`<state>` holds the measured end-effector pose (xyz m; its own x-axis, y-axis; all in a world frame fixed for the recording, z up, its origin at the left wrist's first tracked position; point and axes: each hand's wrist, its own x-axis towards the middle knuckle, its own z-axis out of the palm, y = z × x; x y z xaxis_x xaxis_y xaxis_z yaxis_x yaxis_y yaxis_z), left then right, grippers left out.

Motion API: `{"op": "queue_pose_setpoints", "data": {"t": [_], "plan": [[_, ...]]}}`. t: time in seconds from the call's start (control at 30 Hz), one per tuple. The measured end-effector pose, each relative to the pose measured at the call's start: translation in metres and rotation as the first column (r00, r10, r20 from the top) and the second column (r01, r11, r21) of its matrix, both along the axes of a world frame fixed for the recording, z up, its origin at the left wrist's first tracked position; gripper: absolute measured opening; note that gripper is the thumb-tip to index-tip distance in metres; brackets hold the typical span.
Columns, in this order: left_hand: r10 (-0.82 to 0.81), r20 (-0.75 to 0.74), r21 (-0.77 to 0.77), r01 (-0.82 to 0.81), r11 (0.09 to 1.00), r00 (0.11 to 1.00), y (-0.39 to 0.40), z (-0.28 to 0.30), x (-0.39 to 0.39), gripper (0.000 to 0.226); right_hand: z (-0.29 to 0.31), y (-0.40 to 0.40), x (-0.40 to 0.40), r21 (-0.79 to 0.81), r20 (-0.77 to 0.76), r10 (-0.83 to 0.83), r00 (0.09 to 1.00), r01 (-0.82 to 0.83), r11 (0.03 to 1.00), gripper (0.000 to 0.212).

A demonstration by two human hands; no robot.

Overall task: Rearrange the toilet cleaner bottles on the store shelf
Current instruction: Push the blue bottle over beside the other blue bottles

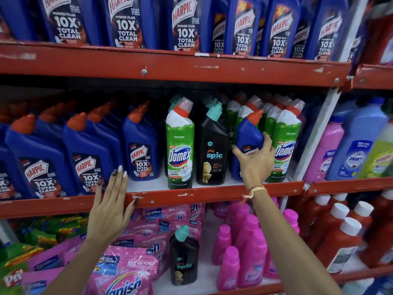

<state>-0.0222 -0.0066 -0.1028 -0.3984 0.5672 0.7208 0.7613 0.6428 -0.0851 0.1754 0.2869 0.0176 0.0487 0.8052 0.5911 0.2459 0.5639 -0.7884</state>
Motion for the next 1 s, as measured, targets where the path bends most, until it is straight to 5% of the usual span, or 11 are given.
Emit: {"op": "queue_pose_setpoints", "data": {"t": [0.23, 0.67, 1.0], "plan": [[0.004, 0.062, 0.043, -0.006, 0.999, 0.998, 0.01, 0.0, 0.001, 0.073, 0.036, -0.052, 0.02, 0.126, 0.007, -0.01, 1.0, 0.009, 0.992, 0.09], [-0.003, 0.065, 0.026, 0.002, 1.0, 0.998, 0.005, -0.002, -0.002, 0.08, 0.029, -0.189, -0.048, 0.123, 0.088, 0.469, 0.879, -0.477, 0.87, 0.083], [-0.02, 0.081, 0.045, 0.017, 0.999, 0.997, 0.005, -0.003, 0.0, 0.083, 0.019, -0.196, -0.122, 0.094, 0.241, 0.381, 0.892, -0.413, 0.906, 0.088]]}}
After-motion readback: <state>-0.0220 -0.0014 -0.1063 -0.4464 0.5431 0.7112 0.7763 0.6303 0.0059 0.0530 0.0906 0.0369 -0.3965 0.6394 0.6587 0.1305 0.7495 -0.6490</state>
